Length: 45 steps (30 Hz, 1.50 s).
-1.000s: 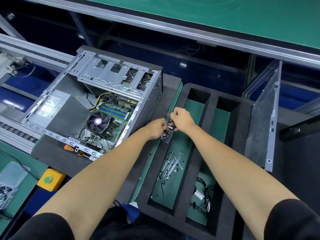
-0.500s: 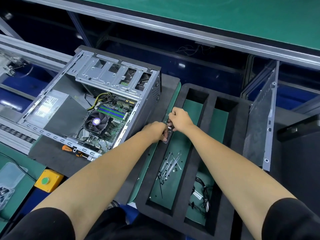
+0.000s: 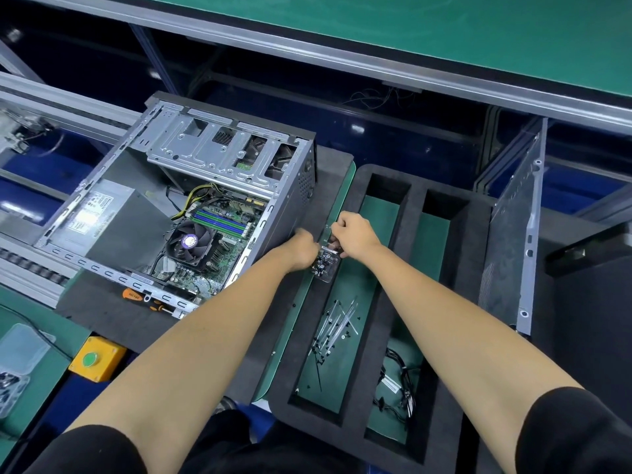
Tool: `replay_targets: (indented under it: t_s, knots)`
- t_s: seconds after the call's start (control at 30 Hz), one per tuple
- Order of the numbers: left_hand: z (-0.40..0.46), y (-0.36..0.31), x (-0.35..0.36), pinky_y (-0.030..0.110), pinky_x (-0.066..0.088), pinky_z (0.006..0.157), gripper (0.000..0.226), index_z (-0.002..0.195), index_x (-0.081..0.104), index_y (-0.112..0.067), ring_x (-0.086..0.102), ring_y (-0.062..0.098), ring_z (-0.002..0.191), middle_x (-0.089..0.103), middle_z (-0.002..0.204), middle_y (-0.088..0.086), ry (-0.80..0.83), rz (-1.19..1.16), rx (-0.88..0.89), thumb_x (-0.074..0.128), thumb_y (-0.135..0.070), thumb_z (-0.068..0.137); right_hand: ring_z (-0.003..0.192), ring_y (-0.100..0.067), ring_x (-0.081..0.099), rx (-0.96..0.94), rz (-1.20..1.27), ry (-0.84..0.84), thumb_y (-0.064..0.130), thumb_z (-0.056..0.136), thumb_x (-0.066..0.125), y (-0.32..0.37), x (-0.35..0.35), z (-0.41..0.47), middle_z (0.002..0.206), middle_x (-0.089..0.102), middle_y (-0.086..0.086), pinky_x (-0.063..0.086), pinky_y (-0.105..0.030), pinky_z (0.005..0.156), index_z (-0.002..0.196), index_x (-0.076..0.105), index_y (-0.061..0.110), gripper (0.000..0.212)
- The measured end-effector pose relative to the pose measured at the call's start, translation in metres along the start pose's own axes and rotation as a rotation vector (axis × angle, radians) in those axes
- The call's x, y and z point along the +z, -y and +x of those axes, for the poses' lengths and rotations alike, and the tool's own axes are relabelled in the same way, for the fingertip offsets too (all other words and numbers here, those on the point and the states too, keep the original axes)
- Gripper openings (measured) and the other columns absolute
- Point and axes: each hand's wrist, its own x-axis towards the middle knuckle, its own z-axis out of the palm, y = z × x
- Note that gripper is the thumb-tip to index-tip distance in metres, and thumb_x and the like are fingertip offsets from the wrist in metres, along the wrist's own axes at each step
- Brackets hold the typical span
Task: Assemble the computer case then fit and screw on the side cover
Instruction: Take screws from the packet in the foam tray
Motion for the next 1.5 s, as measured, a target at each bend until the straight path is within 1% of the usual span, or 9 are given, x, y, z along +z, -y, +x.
replay_targets:
  t_s: [0.17,0.27,0.43,0.57,0.73,0.9,1.03,1.27,1.5]
  knots:
    - [-0.001,-0.003,-0.001,0.041,0.054,0.081,0.035,0.112,0.059,0.005,0.058,0.028,0.084,0.059,0.094,0.020,0.034,-0.219,-0.059,0.041,-0.024,0.106,0.084,-0.030,0.076,0.003,0.011,-0.011,0.020,0.100,0.049,0.001,0.000,0.001,0.100,0.072,-0.019,0.063,-0.053,0.068,0.079,0.044,0.016,0.022]
    - [-0.006,-0.012,-0.006,0.020,0.031,0.047,0.025,0.084,0.055,-0.005,0.039,0.018,0.052,0.048,0.068,0.009,0.021,-0.503,-0.157,0.036,-0.007,0.100,0.082,-0.028,0.075,0.003,0.005,-0.018,0.020,0.100,0.049,0.001,0.001,0.002,0.100,0.072,-0.020,0.063,-0.055,0.068,0.080,0.045,0.016,0.020]
    - [-0.007,-0.019,-0.012,0.020,0.017,0.039,0.024,0.071,0.051,-0.011,0.024,0.012,0.045,0.038,0.057,0.001,0.064,-0.857,-0.141,0.034,-0.012,0.088,0.069,-0.023,0.060,-0.006,-0.020,-0.046,0.020,0.099,0.050,0.000,0.000,0.002,0.079,0.059,-0.009,0.062,-0.053,0.062,0.077,0.043,0.015,0.023]
    - [-0.002,-0.011,-0.010,0.023,0.028,0.046,0.017,0.081,0.059,-0.009,0.036,0.015,0.048,0.045,0.062,0.004,-0.034,-0.467,-0.013,0.051,-0.016,0.093,0.076,-0.032,0.068,-0.011,-0.006,-0.028,0.017,0.098,0.049,0.001,-0.001,0.002,0.086,0.066,-0.016,0.062,-0.053,0.062,0.079,0.045,0.014,0.020]
    - [-0.005,0.004,0.004,0.028,0.048,0.082,0.012,0.098,0.067,-0.007,0.060,0.020,0.088,0.067,0.104,0.009,-0.022,0.101,0.139,0.072,-0.005,0.088,0.078,-0.036,0.074,-0.002,0.025,-0.032,0.016,0.098,0.049,-0.001,0.000,0.003,0.101,0.070,-0.027,0.060,-0.060,0.066,0.079,0.044,0.015,0.019]
    - [-0.005,-0.001,0.003,0.025,0.042,0.076,0.011,0.103,0.068,-0.008,0.058,0.021,0.082,0.053,0.113,0.008,-0.008,0.113,0.019,0.068,-0.004,0.093,0.079,-0.029,0.074,-0.016,0.034,-0.030,0.017,0.099,0.049,-0.003,0.000,0.002,0.101,0.070,-0.024,0.063,-0.053,0.064,0.078,0.043,0.015,0.022]
    - [-0.006,-0.001,0.007,0.024,0.043,0.075,0.027,0.119,0.067,0.001,0.064,0.030,0.109,0.065,0.123,0.018,-0.041,0.150,0.012,0.051,-0.010,0.101,0.085,-0.034,0.075,-0.021,0.028,-0.022,0.017,0.100,0.049,-0.002,0.000,0.002,0.104,0.069,-0.025,0.063,-0.055,0.066,0.078,0.042,0.016,0.023]
    - [0.000,-0.015,0.003,0.039,0.051,0.084,0.044,0.130,0.056,-0.001,0.065,0.033,0.115,0.063,0.129,0.015,0.064,0.464,-0.052,0.069,-0.027,0.097,0.082,-0.030,0.076,-0.016,0.014,-0.027,0.017,0.098,0.049,-0.001,0.001,0.001,0.100,0.070,-0.021,0.063,-0.054,0.065,0.077,0.043,0.017,0.022]
    - [-0.010,-0.017,-0.001,0.044,0.050,0.092,0.039,0.134,0.043,0.007,0.062,0.039,0.115,0.058,0.130,0.025,-0.059,0.337,-0.014,0.051,-0.018,0.105,0.077,-0.031,0.069,-0.008,-0.032,-0.020,0.020,0.098,0.052,0.001,0.001,-0.003,0.096,0.071,-0.020,0.061,-0.056,0.070,0.079,0.045,0.016,0.021]
